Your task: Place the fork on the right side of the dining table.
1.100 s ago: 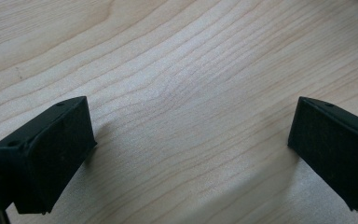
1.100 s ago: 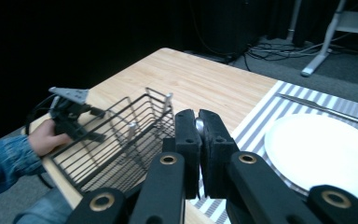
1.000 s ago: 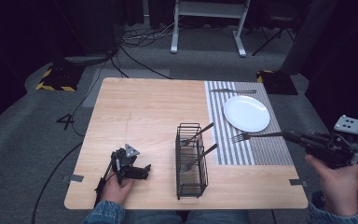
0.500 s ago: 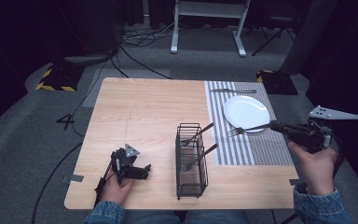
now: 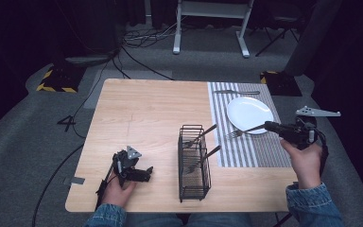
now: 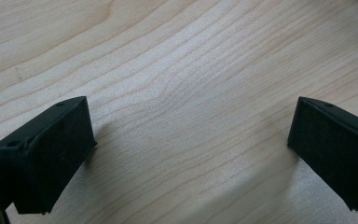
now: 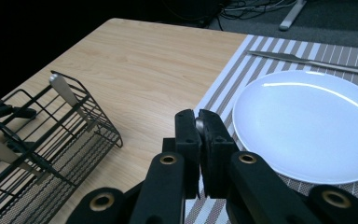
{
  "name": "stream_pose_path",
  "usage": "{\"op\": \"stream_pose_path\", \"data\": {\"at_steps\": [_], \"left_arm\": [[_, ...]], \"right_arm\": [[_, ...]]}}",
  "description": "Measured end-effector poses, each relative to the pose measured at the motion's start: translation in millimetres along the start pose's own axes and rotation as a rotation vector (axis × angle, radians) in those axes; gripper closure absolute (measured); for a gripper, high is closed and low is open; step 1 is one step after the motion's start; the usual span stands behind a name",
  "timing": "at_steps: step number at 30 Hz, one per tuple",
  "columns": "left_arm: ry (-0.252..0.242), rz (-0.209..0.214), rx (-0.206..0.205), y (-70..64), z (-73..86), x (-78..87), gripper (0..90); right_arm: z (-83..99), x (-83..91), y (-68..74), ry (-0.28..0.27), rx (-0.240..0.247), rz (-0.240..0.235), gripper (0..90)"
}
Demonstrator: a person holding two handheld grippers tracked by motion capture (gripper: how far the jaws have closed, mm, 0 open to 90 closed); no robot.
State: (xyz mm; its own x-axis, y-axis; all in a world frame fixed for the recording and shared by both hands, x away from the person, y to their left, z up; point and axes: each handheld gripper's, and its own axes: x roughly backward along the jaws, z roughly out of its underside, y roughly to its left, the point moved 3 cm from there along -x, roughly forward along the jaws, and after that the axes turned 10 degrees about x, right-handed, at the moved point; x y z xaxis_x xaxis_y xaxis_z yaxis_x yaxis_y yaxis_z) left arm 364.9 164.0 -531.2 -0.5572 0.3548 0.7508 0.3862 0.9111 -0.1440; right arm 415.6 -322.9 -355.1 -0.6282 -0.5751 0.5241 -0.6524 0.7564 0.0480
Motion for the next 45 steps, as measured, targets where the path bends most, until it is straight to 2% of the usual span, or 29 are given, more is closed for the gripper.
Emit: {"op": "stream_pose_path", "data": {"at_steps": [10, 21, 31, 35, 45], "left_arm": [[0.000, 0.000, 0.000, 0.0, 0.0, 0.0, 0.4], [0.000, 0.000, 0.000, 0.0, 0.0, 0.0, 0.4], [0.001, -0.001, -0.002, 0.1, 0.0, 0.0, 0.4], [0.000, 0.000, 0.000, -0.1, 0.0, 0.0, 0.4], [0.000, -0.001, 0.000, -0.1, 0.0, 0.0, 0.4]], "right_arm": [[10.0, -15.4, -3.8, 0.064, 0.018, 0.059, 86.7], [16.6, -23.9, -7.0, 0.087, -0.005, 0.047, 86.7], [19.5, -26.9, -10.1, 0.085, -0.026, 0.051, 86.1], [20.1, -28.3, -15.3, 0.092, -0.030, 0.079, 83.7], [25.3, -30.8, -26.6, 0.114, -0.082, 0.077, 76.6]]}}
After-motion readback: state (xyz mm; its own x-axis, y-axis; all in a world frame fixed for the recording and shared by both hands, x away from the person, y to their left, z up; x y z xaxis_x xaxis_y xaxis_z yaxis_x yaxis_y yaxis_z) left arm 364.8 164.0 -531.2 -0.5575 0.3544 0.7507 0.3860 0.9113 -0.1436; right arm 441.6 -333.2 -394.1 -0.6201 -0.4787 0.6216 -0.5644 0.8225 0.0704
